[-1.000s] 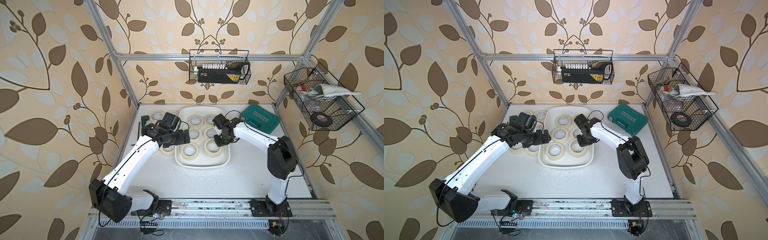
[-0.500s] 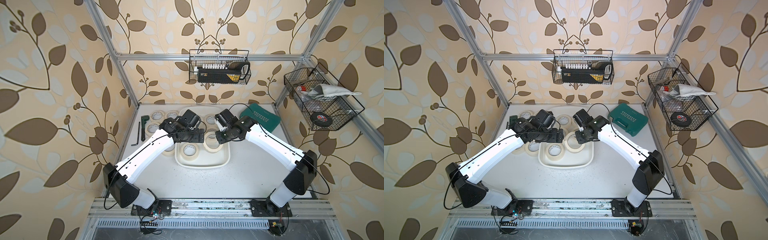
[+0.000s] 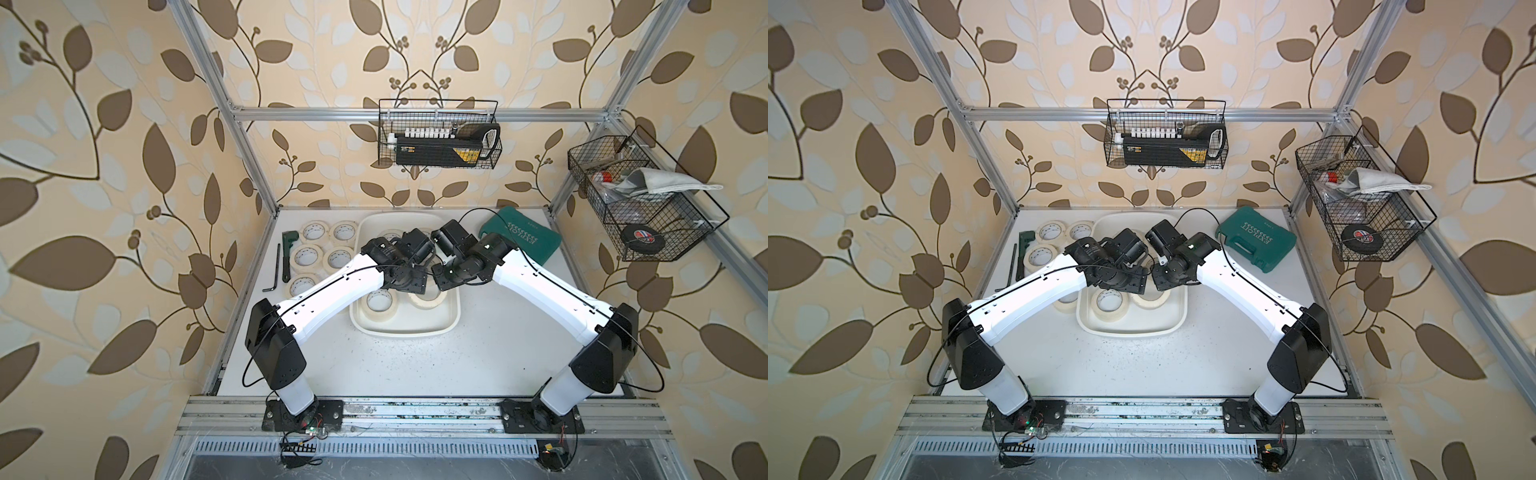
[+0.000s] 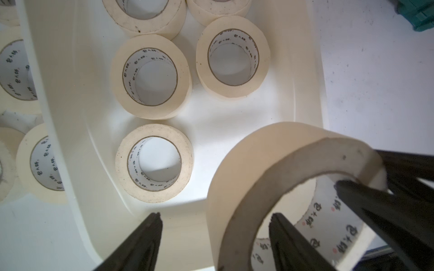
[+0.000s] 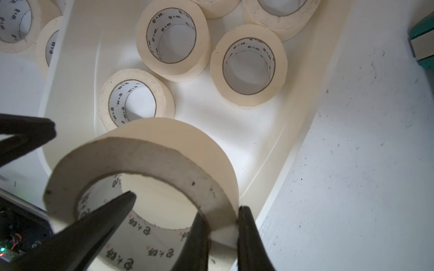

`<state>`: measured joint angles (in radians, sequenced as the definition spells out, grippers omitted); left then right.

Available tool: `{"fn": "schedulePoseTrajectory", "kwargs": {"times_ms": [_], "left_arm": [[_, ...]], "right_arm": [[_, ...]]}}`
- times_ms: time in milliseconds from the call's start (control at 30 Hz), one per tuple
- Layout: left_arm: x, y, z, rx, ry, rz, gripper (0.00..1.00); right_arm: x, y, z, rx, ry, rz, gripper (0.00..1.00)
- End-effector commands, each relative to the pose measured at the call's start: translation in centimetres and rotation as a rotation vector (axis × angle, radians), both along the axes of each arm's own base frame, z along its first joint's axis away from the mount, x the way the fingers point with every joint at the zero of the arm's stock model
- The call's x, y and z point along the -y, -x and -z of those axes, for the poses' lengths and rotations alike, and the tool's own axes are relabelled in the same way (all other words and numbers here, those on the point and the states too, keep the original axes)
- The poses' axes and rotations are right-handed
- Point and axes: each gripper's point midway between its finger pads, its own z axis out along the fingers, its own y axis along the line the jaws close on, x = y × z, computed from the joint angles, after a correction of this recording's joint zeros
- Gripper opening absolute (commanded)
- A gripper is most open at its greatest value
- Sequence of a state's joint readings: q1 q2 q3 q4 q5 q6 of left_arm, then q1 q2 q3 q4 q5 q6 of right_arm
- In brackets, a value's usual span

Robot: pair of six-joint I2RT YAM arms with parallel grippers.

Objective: Take out the art tape in the storage box
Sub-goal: Place the art tape at the center of the board.

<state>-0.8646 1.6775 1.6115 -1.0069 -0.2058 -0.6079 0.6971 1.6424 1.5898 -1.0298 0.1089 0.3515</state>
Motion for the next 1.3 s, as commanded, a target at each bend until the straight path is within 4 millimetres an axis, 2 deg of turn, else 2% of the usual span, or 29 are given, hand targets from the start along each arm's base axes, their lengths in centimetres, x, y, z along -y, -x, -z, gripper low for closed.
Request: {"fn": "schedulePoseTrajectory", "kwargs": {"times_ms": [0, 133, 300, 333, 400, 467, 700, 867, 1033, 1267], "left_arm": [[0.4, -0.7, -1.1, 0.039, 0.014, -0.008, 0.63], [0.1, -0.9, -1.1, 0.050, 0.001, -0.021, 0.40], [-0.2, -0.7, -1.2, 0.057, 0.002, -0.029, 0.19], [-0.3, -0.7, -1.4, 0.059, 0.006, -0.031, 0.16], [-0.5, -0.6, -1.4, 0.058, 0.009, -0.037, 0.11], [-0.9, -0.3, -1.6, 0.060, 0.009, -0.048, 0.07], [-3.5, 0.9, -3.1, 0.071, 0.005, -0.098, 0.04], [-7.7, 1.3, -3.4, 0.046, 0.034, -0.235, 0.04], [-13.0, 1.6, -2.9, 0.010, 0.102, -0.403, 0.03], [-18.6, 3.5, -1.6, -0.007, 0.085, -0.564, 0.00]], "right_arm": [[-0.2, 0.2, -2.1, 0.038, -0.045, 0.011, 0.00], [-0.2, 0.4, -1.9, 0.034, -0.061, 0.020, 0.00], [-0.4, 0.7, -1.6, 0.027, -0.086, 0.023, 0.01], [-0.7, 0.7, -1.7, 0.023, -0.098, 0.019, 0.06], [-1.0, 0.9, -2.0, 0.022, -0.125, 0.008, 0.23], [-1.1, 1.0, -2.6, 0.036, -0.146, 0.003, 0.32], [-0.5, 1.7, -6.1, 0.117, -0.208, -0.004, 0.52], [-0.2, 2.2, -8.4, 0.176, -0.267, -0.012, 0.58], [0.2, 2.4, -8.3, 0.179, -0.252, -0.010, 0.59], [0.6, 2.3, -7.4, 0.152, -0.249, -0.003, 0.59]]}}
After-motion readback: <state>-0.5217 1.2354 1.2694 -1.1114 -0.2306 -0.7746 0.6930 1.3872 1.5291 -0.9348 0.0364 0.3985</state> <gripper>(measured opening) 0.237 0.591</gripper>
